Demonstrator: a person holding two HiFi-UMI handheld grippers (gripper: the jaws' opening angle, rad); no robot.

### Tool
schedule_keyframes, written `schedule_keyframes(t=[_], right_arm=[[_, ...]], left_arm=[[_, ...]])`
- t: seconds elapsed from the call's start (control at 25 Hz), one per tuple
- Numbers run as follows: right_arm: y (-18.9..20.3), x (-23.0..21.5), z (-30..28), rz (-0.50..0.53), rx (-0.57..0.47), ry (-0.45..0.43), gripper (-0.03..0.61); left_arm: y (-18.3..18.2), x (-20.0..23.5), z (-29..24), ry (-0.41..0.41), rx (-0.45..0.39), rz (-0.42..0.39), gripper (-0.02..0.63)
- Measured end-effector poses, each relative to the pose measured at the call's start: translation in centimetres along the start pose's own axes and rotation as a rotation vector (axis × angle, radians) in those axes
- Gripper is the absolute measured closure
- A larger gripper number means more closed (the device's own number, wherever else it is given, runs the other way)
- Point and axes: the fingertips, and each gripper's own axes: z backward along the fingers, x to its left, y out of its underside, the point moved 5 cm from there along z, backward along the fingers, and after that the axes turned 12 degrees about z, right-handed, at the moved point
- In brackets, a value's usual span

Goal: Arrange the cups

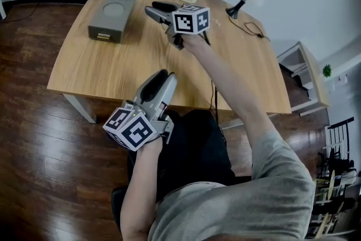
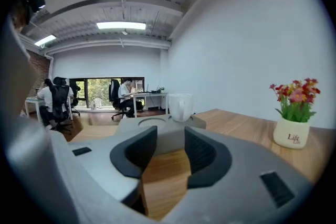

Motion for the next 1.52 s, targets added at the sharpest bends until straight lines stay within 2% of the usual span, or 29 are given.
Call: schedule_keyframes(t=[0.08, 0.16, 0.24, 0.36, 0.48, 0.56, 0.64, 0.72, 0.96, 1.16, 1.2, 1.28, 1.52], right_arm=[[1.1, 0.5, 4.0, 0.019, -0.022, -0.007, 0.422], [2.3, -0.3, 8.4, 0.069, -0.014, 0.037, 0.422], [3.1, -2.2, 12.9, 0.12, -0.006, 0.116, 0.422], [4.0, -5.7, 19.2, 0.123, -0.02, 0.255, 0.423], [5.7, -9.2, 24.1, 0.126, 0.031, 0.407, 0.423], [7.3, -10.6, 25.9, 0.11, 0.086, 0.453, 0.422], [9.1, -11.3, 26.4, 0.086, 0.147, 0.455, 0.422], [11.0, -11.7, 26.0, 0.065, 0.21, 0.439, 0.4], [13.4, -14.4, 23.5, 0.003, 0.296, 0.457, 0.388], [14.2, -15.4, 21.1, -0.037, 0.317, 0.407, 0.387], [14.2, -15.3, 20.9, -0.027, 0.325, 0.4, 0.41], [13.8, -15.1, 20.6, -0.021, 0.328, 0.389, 0.509], [12.0, -12.2, 19.2, -0.03, 0.29, 0.339, 0.522]], left_arm=[[0.1, -0.1, -0.1, -0.007, 0.004, -0.013, 0.492], [0.2, -0.1, -0.3, -0.01, 0.015, -0.028, 0.492], [0.2, 0.1, -0.4, -0.015, 0.022, -0.04, 0.492], [0.5, 0.2, -0.3, -0.035, 0.032, -0.065, 0.492], [0.7, -0.1, -0.3, -0.09, 0.045, -0.169, 0.492], [0.7, -0.5, -0.5, -0.119, 0.058, -0.259, 0.493], [0.7, -0.8, -0.6, -0.142, 0.074, -0.333, 0.492], [0.9, -0.9, -0.7, -0.147, 0.088, -0.356, 0.492], [1.4, -0.8, -1.0, -0.132, 0.112, -0.333, 0.492], [1.5, -0.6, -1.1, -0.105, 0.113, -0.268, 0.492], [1.4, -0.6, -1.1, -0.102, 0.111, -0.26, 0.492], [1.2, -0.6, -1.0, -0.097, 0.102, -0.245, 0.492], [1.1, -0.5, -1.0, -0.084, 0.091, -0.211, 0.492]])
